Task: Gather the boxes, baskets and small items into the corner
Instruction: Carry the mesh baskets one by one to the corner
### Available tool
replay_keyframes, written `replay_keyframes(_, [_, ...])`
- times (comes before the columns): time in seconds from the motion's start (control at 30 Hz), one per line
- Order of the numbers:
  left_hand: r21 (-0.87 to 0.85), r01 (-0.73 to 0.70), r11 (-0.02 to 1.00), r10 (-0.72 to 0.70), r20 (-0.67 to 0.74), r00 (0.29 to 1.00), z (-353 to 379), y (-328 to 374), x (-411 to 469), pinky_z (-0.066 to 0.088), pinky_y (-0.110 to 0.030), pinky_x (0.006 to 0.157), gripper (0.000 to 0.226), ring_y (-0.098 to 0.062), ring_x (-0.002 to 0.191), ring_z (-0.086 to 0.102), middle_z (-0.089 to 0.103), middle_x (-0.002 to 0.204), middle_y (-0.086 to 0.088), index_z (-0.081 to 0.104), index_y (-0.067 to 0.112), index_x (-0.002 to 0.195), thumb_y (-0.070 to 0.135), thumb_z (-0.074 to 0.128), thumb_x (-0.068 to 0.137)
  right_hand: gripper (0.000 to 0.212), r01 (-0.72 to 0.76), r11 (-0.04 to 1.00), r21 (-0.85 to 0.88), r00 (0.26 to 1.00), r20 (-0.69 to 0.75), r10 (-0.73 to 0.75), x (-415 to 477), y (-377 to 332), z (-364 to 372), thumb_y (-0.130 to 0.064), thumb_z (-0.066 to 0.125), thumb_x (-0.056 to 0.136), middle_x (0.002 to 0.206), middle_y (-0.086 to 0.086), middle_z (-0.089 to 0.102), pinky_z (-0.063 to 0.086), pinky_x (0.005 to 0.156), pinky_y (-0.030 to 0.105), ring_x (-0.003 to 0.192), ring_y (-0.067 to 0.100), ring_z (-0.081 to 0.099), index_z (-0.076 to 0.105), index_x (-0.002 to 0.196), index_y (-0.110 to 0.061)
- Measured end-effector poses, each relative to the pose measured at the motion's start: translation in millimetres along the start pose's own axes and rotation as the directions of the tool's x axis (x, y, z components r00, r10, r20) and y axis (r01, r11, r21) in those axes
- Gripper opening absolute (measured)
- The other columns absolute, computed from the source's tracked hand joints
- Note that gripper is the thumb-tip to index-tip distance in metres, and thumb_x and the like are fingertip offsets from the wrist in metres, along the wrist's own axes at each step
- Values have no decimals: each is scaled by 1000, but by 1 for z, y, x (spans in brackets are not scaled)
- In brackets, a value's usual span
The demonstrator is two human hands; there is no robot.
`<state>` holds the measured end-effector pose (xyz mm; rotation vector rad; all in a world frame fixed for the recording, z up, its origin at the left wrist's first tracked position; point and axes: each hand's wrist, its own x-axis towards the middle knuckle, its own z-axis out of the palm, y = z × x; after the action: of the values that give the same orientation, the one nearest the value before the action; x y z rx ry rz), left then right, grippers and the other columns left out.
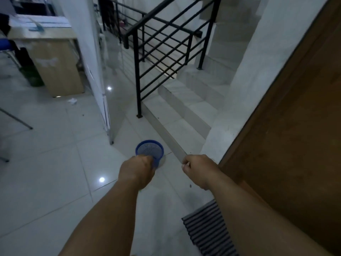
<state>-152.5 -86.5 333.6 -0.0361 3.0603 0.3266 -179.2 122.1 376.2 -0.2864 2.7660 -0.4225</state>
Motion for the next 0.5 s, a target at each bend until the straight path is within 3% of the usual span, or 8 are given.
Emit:
replay_keyframes(0.3, [33, 120, 992, -122, 64, 990, 4, -54, 175, 49, -32, 77, 32, -21, 100, 61, 61, 115, 0, 60, 24, 118, 43, 50, 95, 29, 81, 997, 17, 991, 104, -82, 194, -13, -24, -39, 48, 96, 115, -1, 65, 54, 88, 37, 97, 19, 61, 61, 119, -27])
replay_keyframes(0.5, [26, 162, 986, -164, 225, 960, 5, -94, 291, 47, -34, 83, 38, -23, 109, 58, 58, 124, -3, 53, 22, 128, 43, 49, 96, 25, 17, 995, 100, 987, 159, -33, 319, -26, -35, -39, 52, 95, 113, 0, 66, 55, 87, 38, 96, 20, 62, 62, 114, -27])
